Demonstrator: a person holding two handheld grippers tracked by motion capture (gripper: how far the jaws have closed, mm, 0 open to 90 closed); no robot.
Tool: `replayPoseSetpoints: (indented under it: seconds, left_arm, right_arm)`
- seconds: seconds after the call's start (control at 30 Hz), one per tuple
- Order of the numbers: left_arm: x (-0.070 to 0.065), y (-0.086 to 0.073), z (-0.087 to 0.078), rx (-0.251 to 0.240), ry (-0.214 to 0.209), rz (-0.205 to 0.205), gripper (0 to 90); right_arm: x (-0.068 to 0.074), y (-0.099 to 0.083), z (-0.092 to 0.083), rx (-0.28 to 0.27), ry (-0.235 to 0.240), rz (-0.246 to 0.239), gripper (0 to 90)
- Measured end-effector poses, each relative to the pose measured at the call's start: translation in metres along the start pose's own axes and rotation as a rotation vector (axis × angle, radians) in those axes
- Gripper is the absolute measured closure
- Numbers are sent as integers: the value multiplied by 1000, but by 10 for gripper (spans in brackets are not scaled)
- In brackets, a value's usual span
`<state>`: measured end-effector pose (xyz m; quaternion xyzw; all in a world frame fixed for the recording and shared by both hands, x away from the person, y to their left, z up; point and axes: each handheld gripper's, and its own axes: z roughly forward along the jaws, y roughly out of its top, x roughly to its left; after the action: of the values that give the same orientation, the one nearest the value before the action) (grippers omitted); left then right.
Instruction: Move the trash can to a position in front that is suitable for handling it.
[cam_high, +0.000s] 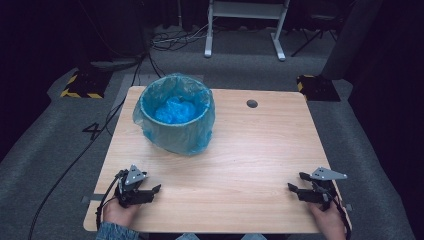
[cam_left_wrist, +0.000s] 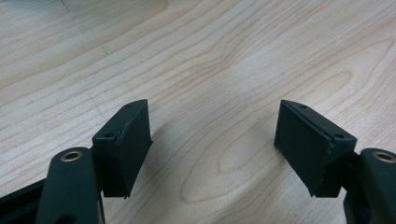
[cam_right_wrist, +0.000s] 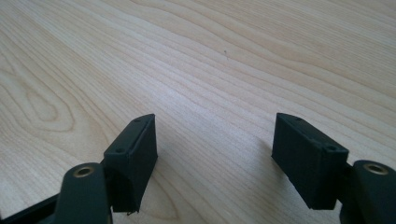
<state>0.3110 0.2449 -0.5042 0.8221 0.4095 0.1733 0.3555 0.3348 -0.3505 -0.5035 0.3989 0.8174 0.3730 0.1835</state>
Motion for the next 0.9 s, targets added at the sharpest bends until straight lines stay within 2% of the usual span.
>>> replayPoseSetpoints:
  seconds: [0.23,0.3,0.33,0.4,0.43,0.6,0.63,0.67,0.7,0.77,0.9]
  left_arm:
    - [0,-1,-1,-4,1,-10,279]
    - [0,0,-3,4,14,4,336]
    - [0,1,-5,14,19,8,336]
    - [1,7,-12,22,-6,-11,403]
    - [1,10,-14,17,-11,-3,410]
    - [-4,27,-32,-47,-51,34,410]
    - [-4,27,-32,-47,-51,34,396]
    - [-4,33,-41,-93,-72,18,393]
    - [-4,33,-41,-93,-72,18,393]
    - [-3,39,-50,-124,-82,3,394]
    - [0,49,-65,-155,-71,-6,398]
  right_arm:
    - [0,0,0,3,-4,5,291]
    - [0,0,0,3,-4,8,284]
    - [0,0,0,3,-7,8,278]
    - [0,0,1,3,-11,11,269]
    - [0,0,1,4,-13,11,266]
    - [0,0,0,6,-11,10,258]
    - [0,0,0,6,-11,10,258]
    - [0,0,0,7,-11,10,257]
    - [0,0,0,7,-11,10,257]
    - [0,0,0,7,-12,10,257]
    - [0,0,0,7,-11,10,257]
